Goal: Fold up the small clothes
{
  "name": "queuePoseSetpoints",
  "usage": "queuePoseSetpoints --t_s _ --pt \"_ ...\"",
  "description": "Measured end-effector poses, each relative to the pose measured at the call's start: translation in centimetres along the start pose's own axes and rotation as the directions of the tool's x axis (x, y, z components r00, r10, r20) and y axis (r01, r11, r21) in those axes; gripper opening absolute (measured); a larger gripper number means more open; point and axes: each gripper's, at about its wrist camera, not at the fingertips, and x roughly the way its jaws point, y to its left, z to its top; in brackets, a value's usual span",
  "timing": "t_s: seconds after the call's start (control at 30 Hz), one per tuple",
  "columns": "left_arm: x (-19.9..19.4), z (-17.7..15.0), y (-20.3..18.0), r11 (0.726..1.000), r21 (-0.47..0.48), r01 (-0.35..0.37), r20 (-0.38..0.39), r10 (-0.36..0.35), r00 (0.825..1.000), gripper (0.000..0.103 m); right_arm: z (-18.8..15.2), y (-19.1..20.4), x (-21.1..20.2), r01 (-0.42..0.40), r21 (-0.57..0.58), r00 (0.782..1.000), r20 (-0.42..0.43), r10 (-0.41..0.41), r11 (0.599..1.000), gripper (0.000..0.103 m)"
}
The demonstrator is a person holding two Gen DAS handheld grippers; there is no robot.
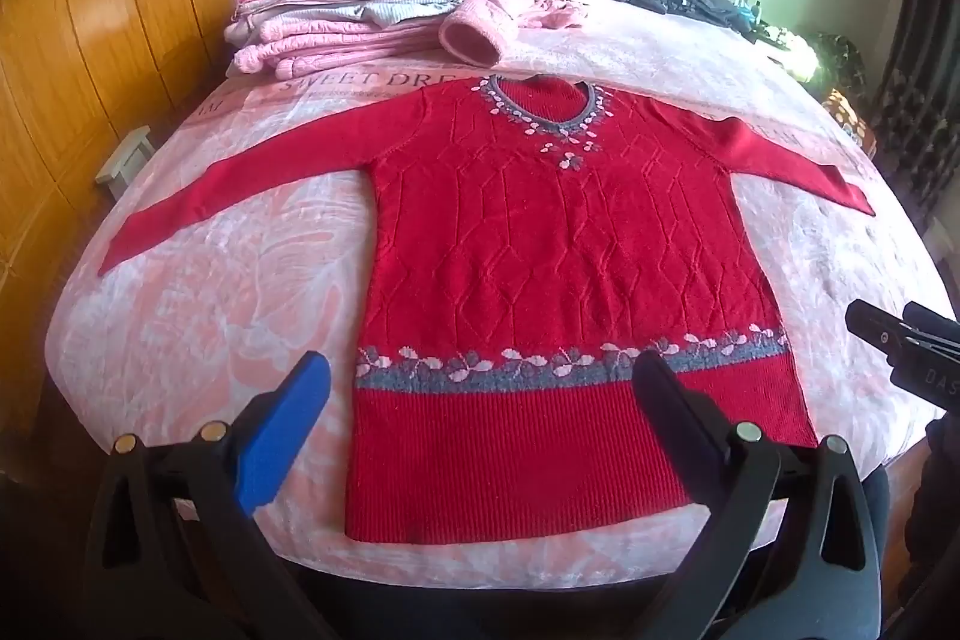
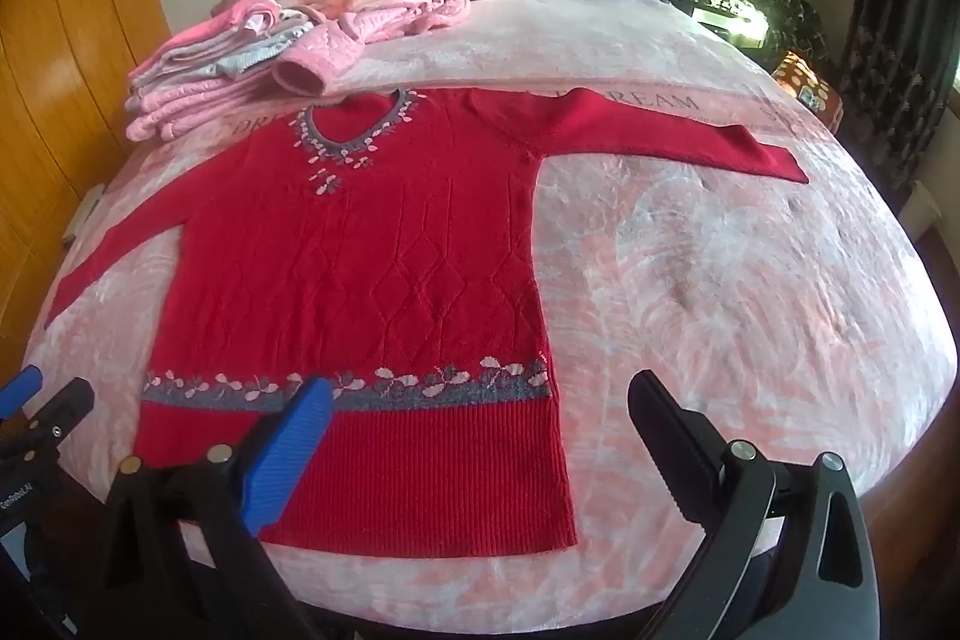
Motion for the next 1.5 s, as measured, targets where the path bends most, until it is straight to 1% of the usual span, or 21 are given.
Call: queuePoseSetpoints --t_s 1.5 --pt "0.17 0.14 -0.44 1.0 0.001 0.002 -0.006 -0.002 1.0 0.1 -0.37 -0.29 0.92 -0.005 0.005 1.0 -0.01 0.005 1.0 0.099"
